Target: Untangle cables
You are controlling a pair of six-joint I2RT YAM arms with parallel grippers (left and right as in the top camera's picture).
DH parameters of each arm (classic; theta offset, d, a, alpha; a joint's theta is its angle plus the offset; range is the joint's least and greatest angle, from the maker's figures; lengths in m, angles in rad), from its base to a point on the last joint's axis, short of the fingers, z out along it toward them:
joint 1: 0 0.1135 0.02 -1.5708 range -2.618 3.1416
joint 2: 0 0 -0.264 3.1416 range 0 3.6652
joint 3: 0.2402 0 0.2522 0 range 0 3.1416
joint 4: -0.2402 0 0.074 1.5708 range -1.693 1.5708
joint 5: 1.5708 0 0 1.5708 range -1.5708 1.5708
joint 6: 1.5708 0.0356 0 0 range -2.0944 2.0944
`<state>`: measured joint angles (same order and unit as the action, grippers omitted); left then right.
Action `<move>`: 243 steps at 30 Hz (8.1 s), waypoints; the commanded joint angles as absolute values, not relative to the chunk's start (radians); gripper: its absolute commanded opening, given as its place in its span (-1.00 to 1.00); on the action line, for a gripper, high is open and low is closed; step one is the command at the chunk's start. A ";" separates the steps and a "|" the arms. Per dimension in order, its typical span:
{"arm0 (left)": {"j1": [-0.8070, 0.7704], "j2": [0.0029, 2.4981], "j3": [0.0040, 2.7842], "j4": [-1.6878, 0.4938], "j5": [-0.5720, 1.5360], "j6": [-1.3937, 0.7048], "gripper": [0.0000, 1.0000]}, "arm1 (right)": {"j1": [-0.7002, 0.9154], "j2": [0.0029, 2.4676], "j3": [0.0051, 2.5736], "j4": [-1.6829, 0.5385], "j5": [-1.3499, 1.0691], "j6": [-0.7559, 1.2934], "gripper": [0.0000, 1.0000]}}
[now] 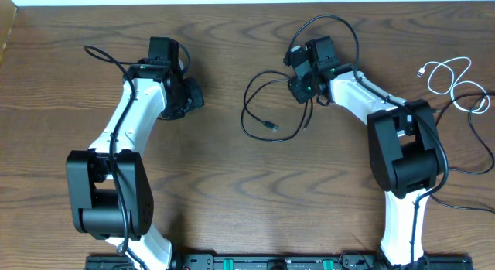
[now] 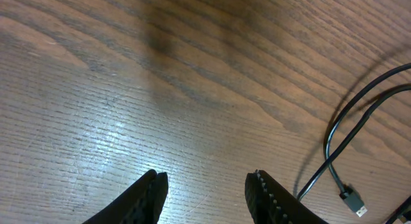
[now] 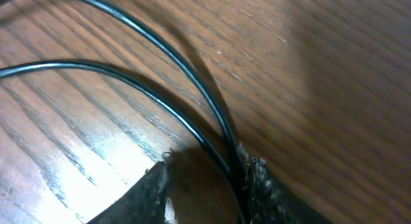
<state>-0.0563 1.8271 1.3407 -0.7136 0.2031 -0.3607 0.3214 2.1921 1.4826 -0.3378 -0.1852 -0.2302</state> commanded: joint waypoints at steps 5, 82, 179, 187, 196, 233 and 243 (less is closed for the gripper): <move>-0.059 1.831 1.346 -0.717 0.190 -0.348 -0.11 | 0.354 2.141 1.476 -0.331 -0.209 -0.302 -0.11; -0.059 1.831 1.346 -0.717 0.189 -0.348 -0.10 | 0.396 2.146 1.469 -0.353 -0.163 -0.338 -0.12; -0.059 1.831 1.346 -0.717 0.189 -0.348 -0.10 | 0.384 2.167 1.459 -0.192 -0.134 -0.310 -0.07; -0.059 1.831 1.346 -0.717 0.189 -0.348 -0.10 | 0.364 2.172 1.459 -0.327 -0.077 -0.300 -0.13; -0.059 1.831 1.346 -0.717 0.189 -0.348 -0.10 | 0.364 2.175 1.458 -0.347 -0.052 -0.299 -0.36; -0.059 1.831 1.346 -0.714 0.189 -0.348 -0.10 | 0.353 1.698 1.464 -0.529 0.161 -0.182 -0.98; -0.059 1.831 1.346 -0.714 0.190 -0.348 -0.10 | 0.213 1.517 1.464 -0.635 0.483 -0.055 -0.98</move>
<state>-0.0563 1.8271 1.3407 -0.7101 0.2031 -0.3611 0.2703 1.5734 1.4597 -0.6193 0.3393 -0.1295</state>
